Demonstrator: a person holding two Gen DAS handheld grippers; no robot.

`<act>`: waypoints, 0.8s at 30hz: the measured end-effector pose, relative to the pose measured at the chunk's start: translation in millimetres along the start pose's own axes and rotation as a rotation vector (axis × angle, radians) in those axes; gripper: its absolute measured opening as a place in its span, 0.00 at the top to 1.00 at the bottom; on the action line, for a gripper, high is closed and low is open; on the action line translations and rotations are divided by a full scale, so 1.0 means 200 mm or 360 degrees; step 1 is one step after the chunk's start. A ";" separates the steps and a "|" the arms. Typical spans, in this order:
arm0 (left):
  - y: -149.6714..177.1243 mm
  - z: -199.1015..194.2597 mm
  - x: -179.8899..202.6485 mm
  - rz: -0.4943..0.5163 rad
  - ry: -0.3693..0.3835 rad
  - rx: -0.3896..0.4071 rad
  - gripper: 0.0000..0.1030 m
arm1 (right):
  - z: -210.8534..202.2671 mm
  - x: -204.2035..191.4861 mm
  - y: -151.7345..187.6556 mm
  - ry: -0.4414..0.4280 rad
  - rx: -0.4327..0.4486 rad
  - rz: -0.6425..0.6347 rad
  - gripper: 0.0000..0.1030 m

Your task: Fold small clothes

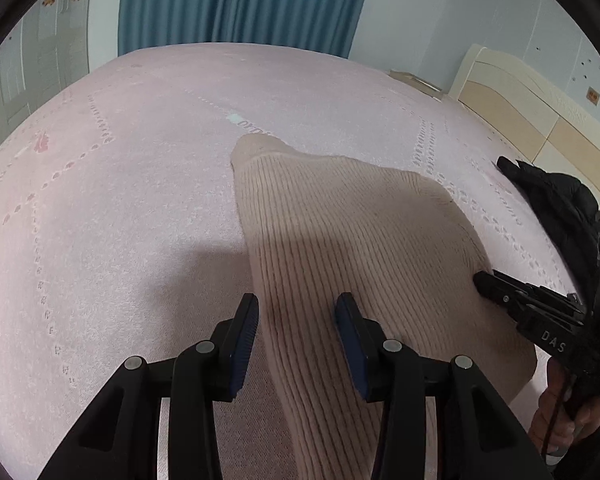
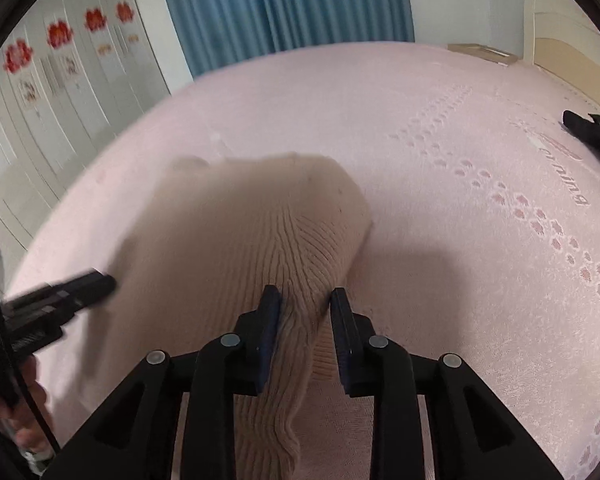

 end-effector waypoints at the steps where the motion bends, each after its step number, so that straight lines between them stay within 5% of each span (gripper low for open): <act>1: 0.00 0.01 0.00 -0.0001 -0.0001 0.0001 0.61 | 0.00 0.00 0.00 -0.0001 0.0016 0.0002 0.75; 9: 0.01 0.05 0.00 -0.0016 -0.0002 0.0001 0.56 | 0.03 0.04 0.04 0.0028 -0.0015 0.0029 0.63; 24: 0.04 0.07 0.00 0.0004 -0.0027 0.0046 0.50 | 0.07 0.04 0.06 0.0101 -0.0062 -0.0011 0.63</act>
Point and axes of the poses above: each gripper's, at about its wrist camera, not at the fingertips, and z roughly the way its jaws point, x to its right, y to its underside, the point moved 5 cm from there along z, roughly the way its jaws point, and after that the axes turned 11 degrees about -z, right-handed, at the moved point
